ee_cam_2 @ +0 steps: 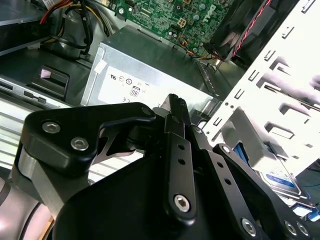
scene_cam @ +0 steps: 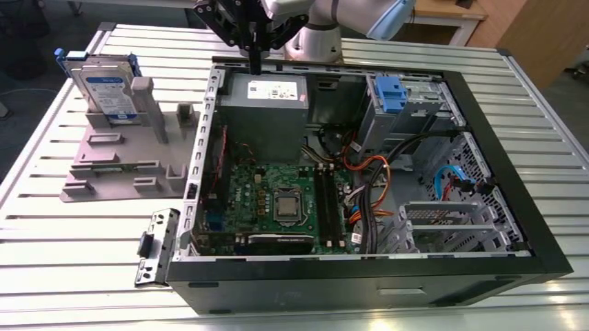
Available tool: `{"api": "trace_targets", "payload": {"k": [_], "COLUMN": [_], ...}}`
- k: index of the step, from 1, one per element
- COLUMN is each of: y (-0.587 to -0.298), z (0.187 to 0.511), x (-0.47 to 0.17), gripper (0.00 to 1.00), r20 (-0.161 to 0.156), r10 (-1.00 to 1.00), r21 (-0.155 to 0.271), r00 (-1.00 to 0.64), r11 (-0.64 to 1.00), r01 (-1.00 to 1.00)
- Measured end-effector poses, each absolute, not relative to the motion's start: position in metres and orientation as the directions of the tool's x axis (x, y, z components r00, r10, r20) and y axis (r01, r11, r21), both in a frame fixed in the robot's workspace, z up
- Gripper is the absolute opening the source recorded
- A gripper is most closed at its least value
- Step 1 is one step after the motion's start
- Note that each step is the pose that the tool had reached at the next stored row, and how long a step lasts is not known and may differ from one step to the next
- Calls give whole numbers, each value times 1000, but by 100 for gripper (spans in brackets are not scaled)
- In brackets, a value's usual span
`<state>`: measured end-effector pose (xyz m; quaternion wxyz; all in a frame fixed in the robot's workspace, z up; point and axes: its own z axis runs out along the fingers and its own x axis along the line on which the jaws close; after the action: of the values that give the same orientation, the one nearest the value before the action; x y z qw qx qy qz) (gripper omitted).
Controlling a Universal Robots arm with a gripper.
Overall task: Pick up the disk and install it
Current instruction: 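Reach for the disk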
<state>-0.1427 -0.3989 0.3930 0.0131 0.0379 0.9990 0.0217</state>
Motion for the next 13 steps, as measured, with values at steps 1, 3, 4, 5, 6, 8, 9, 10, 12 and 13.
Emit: {"api": "trace_targets", "payload": {"k": [1, 3, 4, 5, 6, 8, 9, 10, 12, 13], "y": [-399, -399, -399, -399, -399, -399, -399, -399, -399, -399], "z": [393, 392, 392, 392, 392, 392, 392, 392, 392, 392], "x": [-146, -149, -150, -150, -150, -151, -152, -152, -152, -153], "gripper": [10, 10, 10, 10, 10, 10, 10, 10, 10, 10], "r20": [-24, -24, -24, -24, -24, -24, -24, -24, -24, -24], "r10": [76, 76, 76, 76, 76, 76, 76, 76, 76, 76], "r21": [44, 44, 44, 44, 44, 44, 44, 44, 44, 44], "r00": [-997, -997, -997, -997, -997, -997, -997, -997, -997, -997], "r11": [996, 996, 996, 996, 996, 996, 996, 996, 996, 996], "r01": [75, 75, 75, 75, 75, 75, 75, 75, 75, 75]}}
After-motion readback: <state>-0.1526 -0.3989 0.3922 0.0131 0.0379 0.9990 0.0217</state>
